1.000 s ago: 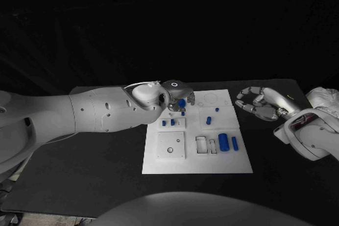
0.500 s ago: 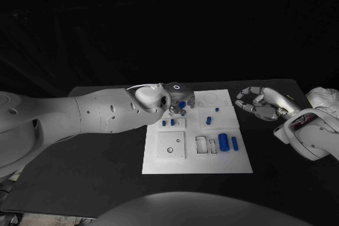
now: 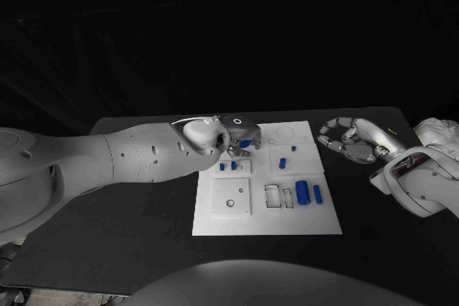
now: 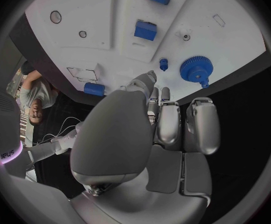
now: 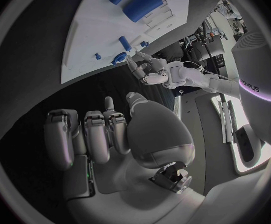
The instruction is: Assemble the parts on the task board
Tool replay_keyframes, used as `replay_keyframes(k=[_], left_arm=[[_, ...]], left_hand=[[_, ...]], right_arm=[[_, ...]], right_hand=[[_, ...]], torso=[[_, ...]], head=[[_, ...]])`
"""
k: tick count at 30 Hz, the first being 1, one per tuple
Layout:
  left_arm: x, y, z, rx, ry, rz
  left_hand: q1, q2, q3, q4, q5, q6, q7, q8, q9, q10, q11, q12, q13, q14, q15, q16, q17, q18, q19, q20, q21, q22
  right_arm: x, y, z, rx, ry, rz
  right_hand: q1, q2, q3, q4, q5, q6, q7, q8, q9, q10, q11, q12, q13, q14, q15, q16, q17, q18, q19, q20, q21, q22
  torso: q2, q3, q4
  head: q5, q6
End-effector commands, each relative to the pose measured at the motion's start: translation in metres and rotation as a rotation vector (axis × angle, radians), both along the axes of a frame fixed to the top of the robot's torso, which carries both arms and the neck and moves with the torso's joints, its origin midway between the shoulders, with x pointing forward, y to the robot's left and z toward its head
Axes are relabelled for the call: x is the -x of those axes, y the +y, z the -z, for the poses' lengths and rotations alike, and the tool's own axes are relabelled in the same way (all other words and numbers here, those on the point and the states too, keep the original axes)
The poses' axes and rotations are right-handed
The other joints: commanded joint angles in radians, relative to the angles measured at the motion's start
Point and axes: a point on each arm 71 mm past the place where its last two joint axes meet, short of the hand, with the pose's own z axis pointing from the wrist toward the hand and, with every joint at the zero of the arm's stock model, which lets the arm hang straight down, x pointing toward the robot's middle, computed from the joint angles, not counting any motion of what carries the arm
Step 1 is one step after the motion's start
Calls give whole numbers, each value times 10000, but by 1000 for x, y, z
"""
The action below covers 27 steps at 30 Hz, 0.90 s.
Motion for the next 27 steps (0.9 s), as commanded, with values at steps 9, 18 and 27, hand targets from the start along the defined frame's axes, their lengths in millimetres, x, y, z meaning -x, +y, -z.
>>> replay_keyframes(k=[9,18,27], left_arm=[[-2,0,7,-196,167,83],[-5,1,10,-260,183,8],[-4,-2,15,-406,379,-12]], left_hand=[[34,28,236,-154,757,243,-15,-65,-180,284,-13,-93,-320,188,-62,49,-102,-119,330,-56,-57,1962],[99,27,399,-245,970,305,-22,-69,-241,411,-17,-93,-422,151,-64,22,-192,-103,299,-59,-139,1942],[19,5,494,-298,849,467,-32,-18,-280,640,-26,-39,-506,124,-68,20,-265,-94,274,-61,-194,1931]], right_arm=[[1,1,0,15,34,-107],[1,0,0,26,69,-89],[2,0,1,55,144,-63]], right_hand=[[131,7,-10,-30,38,-17,-16,63,12,1075,45,38,2635,1026,55,35,2635,116,343,62,37,2293],[131,7,-10,-30,38,-17,-16,63,12,1075,45,38,2635,1026,55,35,2635,116,343,62,37,2293],[127,8,-14,-21,35,-18,-15,68,12,1075,45,38,2635,1026,54,35,2635,118,338,61,32,2291]], torso=[[2,1,-3],[-1,3,3],[0,-2,-5]], head=[[-30,0],[-39,0],[-30,0]])
